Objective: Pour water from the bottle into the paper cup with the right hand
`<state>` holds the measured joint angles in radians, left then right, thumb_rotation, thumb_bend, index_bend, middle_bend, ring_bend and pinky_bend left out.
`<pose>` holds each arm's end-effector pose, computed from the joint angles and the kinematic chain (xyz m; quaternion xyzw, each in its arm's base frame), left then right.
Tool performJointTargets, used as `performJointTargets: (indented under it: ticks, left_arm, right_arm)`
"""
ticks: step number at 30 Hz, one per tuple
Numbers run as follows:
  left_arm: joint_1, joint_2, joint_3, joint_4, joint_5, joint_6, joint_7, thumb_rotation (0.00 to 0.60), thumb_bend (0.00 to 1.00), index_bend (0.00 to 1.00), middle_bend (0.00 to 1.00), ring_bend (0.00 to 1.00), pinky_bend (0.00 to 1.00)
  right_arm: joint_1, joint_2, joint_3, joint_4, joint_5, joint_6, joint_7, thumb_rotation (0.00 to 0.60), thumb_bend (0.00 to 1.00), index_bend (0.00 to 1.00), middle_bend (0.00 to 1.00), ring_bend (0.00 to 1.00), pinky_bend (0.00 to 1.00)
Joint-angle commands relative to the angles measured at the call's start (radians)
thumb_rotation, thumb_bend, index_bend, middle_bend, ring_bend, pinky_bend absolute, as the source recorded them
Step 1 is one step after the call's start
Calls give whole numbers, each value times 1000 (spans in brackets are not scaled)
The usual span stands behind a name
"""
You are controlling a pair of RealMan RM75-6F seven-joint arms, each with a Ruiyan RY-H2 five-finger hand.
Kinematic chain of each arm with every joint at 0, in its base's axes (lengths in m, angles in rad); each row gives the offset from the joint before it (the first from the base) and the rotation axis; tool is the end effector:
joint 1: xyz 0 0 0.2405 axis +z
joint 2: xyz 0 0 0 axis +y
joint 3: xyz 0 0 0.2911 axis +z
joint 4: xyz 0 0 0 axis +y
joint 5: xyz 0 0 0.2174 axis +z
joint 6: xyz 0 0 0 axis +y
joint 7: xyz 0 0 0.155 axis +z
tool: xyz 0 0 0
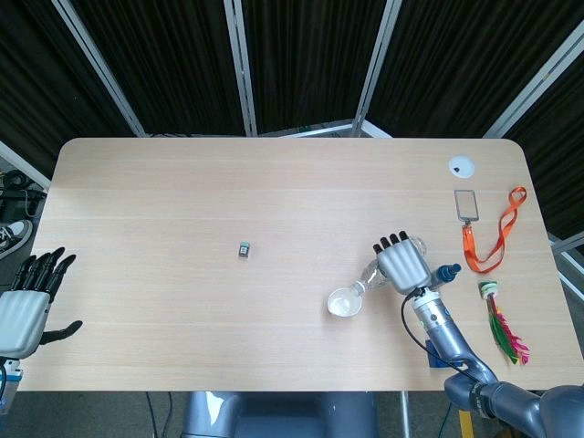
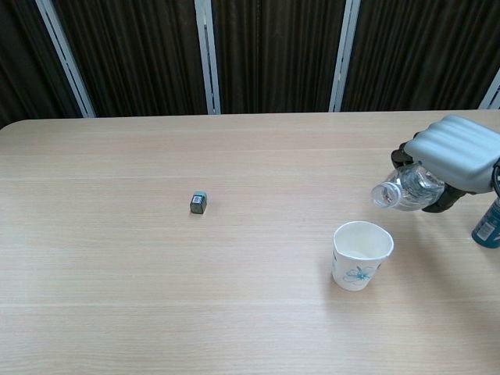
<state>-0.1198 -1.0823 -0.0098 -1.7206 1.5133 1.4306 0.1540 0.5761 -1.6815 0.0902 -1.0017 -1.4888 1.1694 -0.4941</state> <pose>-0.3230 0.1956 0.1559 -0.6423 -0.3736 -0.3500 0.5704 -0.2675 -0.3671 -0.0221 0.7765 -0.1176 0.2784 0.5528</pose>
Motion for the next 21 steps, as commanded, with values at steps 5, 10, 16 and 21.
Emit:
performJointTargets:
  ticks: [5,10,16,21]
  left_arm:
    - [-1,-1,-1,-1,-3,-1,2,600,0,63,0,0,0]
    - [-1,-1,-1,-1,-7,-4,2,600,0,63,0,0,0]
    - [-2,-2,-1,-1,-6,-3,4,600,0,63,0,0,0]
    - [-1,-1,-1,-2,-9,-4,5,600,0,62,0,0,0]
  right_arm:
    - [5,-8,3,-2,3,0,-55,600,492,538,568,516,447]
    - [7,-15,-3,4,-7,8,-84,600,495,538,569,515,447]
    - [4,-27,-3,15,-12,28,-113,600,497,538,572,518,448]
    - [7,-41,-9,42,-35,53,-151,600,498,537,572,518,448]
